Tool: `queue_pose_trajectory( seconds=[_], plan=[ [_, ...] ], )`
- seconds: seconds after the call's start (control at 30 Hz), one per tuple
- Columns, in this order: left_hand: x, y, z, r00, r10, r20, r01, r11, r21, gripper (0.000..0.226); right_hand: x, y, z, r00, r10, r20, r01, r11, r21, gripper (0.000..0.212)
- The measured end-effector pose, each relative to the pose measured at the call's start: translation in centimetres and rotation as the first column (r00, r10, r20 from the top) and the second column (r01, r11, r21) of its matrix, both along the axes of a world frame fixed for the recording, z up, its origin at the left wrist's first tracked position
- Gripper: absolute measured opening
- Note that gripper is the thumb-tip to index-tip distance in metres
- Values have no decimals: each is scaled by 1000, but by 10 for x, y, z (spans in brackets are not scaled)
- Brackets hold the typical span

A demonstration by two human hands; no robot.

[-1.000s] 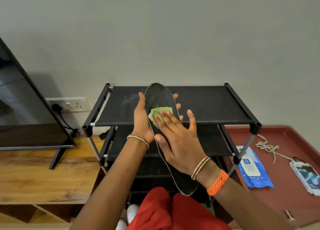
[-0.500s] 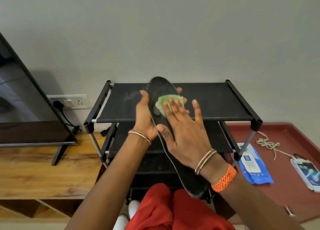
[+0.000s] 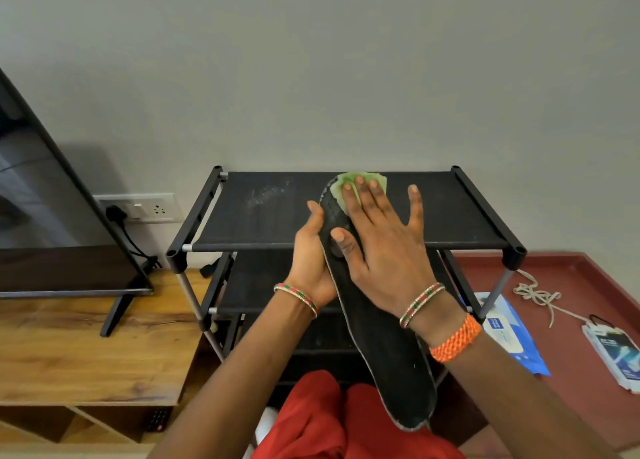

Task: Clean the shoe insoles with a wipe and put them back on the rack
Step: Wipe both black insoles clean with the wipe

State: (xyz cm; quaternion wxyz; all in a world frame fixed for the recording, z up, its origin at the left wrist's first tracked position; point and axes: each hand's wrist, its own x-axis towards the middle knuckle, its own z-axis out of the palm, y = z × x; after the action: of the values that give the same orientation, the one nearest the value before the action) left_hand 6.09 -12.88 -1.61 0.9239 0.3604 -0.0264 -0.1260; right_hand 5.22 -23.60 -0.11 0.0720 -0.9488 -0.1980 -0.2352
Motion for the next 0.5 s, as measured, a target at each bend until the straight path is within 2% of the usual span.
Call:
queue_pose_trajectory(
  seconds=[0.1,0.23,0.33,0.43,0.5],
  plan=[
    [1,1,-2,1000,18,-4,-18,1000,17,71,5,3,2,1000,29,8,-29,999,-20,67],
    [9,9,5,1000,-6,-10,6,1000,-1,96,-20,13,-9,980,196,-39,-195,980,36,66],
    [12,8,6,999,31,-14,-31,999,19,93,-27,12,-13,967,243,-76,-237,968,80,66],
    [8,-7,1,999,10,-39,-8,999,43,86,-4,10,-4,990,138,-37,-134,986,104,65],
    [8,-13,-2,997,69,-32,-67,997,44,77,8,12,2,995,93,-20,-90,989,119,70]
  ],
)
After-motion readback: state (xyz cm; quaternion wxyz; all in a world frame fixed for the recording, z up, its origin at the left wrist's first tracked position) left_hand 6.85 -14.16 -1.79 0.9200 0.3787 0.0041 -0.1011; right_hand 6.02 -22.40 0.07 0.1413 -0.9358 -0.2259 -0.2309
